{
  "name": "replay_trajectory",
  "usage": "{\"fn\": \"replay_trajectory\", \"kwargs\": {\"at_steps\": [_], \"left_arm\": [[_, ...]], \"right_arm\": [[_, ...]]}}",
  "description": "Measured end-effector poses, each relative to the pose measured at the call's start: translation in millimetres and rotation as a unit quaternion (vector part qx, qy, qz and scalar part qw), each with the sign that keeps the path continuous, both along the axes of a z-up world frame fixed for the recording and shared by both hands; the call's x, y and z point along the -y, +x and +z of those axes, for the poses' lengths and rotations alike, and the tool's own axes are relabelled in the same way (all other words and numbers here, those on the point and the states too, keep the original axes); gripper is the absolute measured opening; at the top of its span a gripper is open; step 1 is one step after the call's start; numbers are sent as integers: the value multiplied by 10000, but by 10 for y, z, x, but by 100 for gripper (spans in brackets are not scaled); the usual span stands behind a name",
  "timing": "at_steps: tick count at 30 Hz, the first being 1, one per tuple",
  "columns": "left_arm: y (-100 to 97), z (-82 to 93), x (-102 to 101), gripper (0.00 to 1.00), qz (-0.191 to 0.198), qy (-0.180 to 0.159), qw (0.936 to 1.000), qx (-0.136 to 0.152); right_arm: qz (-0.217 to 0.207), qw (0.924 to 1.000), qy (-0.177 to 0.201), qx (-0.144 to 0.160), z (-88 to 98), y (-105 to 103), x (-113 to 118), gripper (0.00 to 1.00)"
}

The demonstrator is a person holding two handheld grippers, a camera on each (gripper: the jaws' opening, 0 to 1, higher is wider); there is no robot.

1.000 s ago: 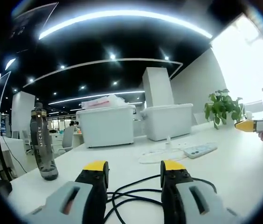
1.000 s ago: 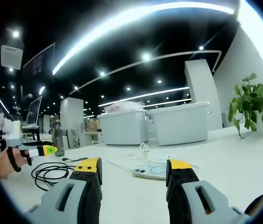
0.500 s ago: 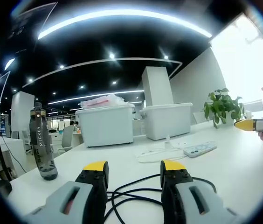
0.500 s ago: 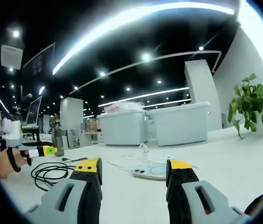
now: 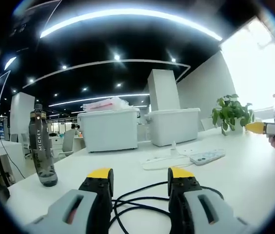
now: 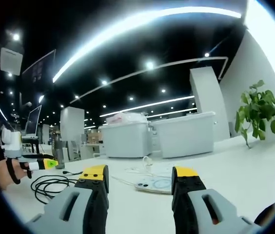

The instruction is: Coil the Type-C to USB data cable on the desktop and secure it with Velcro straps.

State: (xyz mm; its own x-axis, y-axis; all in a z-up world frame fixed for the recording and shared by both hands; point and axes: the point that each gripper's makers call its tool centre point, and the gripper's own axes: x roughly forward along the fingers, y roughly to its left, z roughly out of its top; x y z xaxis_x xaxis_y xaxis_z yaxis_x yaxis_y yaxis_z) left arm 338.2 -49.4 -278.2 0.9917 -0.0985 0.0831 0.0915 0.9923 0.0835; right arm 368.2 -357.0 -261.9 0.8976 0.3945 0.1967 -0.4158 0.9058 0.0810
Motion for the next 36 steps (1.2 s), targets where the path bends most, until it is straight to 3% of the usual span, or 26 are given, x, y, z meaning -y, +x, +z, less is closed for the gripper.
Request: {"fn": "replay_trajectory", "kwargs": {"at_steps": [7, 14, 19, 27, 30, 31, 36], "left_arm": [[-12, 99, -119, 45, 96, -134, 9998, 151], [-63, 321, -254, 45, 216, -235, 9981, 518], [-128, 509, -405, 45, 295, -240, 9964, 754], [-204, 724, -803, 44, 515, -251, 9935, 978], [-217, 781, -922, 44, 493, -218, 9930, 1047], [-207, 815, -1064, 44, 443, -145, 9929, 1091], [-132, 797, -1053, 44, 118, 101, 9940, 1080]], "right_arm": [[43, 9998, 111, 142, 64, -5, -6, 48], [195, 9988, -320, 300, 130, -24, -154, 48], [540, 9959, -644, 330, 153, -59, -401, 47], [1128, 9905, -782, 126, 131, -64, -797, 45], [1404, 9865, -849, 16, 135, -67, -985, 45], [1817, 9775, -1069, -114, 79, -95, -1269, 43], [2438, 9624, -1089, -503, -53, -115, -1642, 42]]}}
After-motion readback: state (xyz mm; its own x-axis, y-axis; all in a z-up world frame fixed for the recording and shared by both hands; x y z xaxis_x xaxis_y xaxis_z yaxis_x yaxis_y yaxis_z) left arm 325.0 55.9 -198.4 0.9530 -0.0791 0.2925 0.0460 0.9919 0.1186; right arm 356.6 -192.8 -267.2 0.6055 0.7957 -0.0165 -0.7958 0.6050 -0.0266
